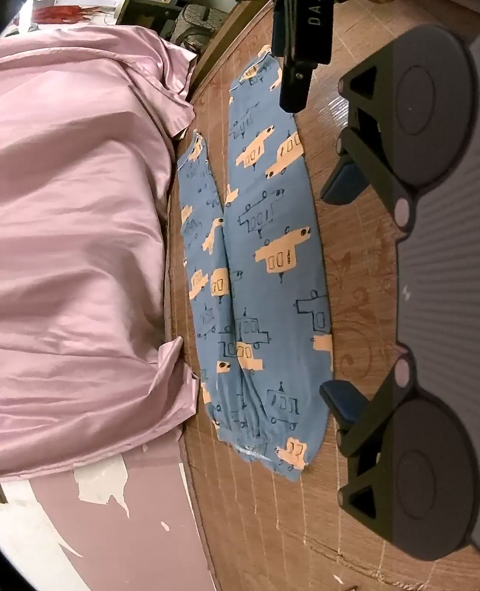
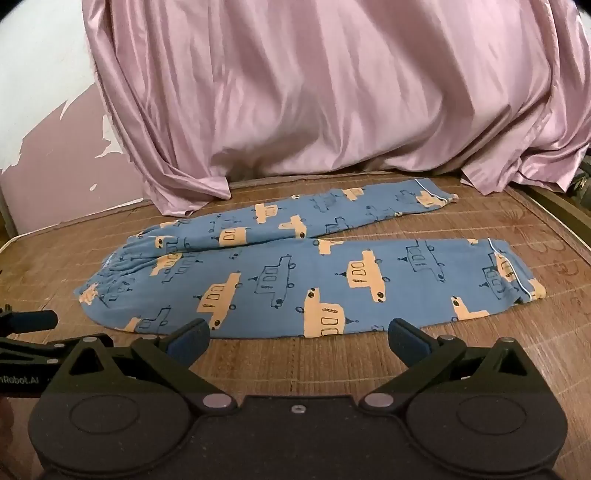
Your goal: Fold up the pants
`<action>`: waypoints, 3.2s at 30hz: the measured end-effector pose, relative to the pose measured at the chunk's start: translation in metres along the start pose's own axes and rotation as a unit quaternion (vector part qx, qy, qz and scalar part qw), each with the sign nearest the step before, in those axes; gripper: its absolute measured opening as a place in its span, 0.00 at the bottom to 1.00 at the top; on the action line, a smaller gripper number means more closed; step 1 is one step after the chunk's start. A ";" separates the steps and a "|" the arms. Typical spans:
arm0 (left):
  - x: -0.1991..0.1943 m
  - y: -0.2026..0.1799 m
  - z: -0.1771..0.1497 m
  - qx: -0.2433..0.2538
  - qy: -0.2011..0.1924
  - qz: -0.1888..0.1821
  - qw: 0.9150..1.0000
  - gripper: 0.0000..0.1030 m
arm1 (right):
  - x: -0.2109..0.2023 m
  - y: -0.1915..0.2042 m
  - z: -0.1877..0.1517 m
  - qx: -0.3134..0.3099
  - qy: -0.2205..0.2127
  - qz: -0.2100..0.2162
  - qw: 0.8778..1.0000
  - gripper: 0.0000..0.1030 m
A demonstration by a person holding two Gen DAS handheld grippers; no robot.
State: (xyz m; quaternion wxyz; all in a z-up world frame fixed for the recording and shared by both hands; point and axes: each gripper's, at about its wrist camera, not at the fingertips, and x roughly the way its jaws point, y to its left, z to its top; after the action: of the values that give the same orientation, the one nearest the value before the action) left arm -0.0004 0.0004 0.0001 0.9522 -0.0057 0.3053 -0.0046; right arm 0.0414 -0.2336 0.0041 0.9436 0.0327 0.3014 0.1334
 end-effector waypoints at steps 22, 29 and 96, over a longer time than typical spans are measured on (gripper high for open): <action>0.003 0.000 0.000 -0.003 0.012 0.003 1.000 1.00 | 0.001 -0.001 0.000 0.002 0.000 -0.003 1.000 0.99; 0.003 0.000 0.000 -0.003 0.011 0.003 1.000 1.00 | 0.002 -0.002 -0.001 0.003 0.001 -0.003 1.000 0.99; 0.137 0.163 0.189 0.013 0.139 0.049 0.989 1.00 | 0.266 0.012 0.211 -0.283 0.070 0.249 0.924 0.99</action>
State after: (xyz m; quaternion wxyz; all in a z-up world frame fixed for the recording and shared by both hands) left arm 0.2224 0.1632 0.0722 0.8995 0.0219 0.4348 0.0370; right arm 0.3686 -0.1464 0.0288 0.8265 -0.1708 0.2982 0.4459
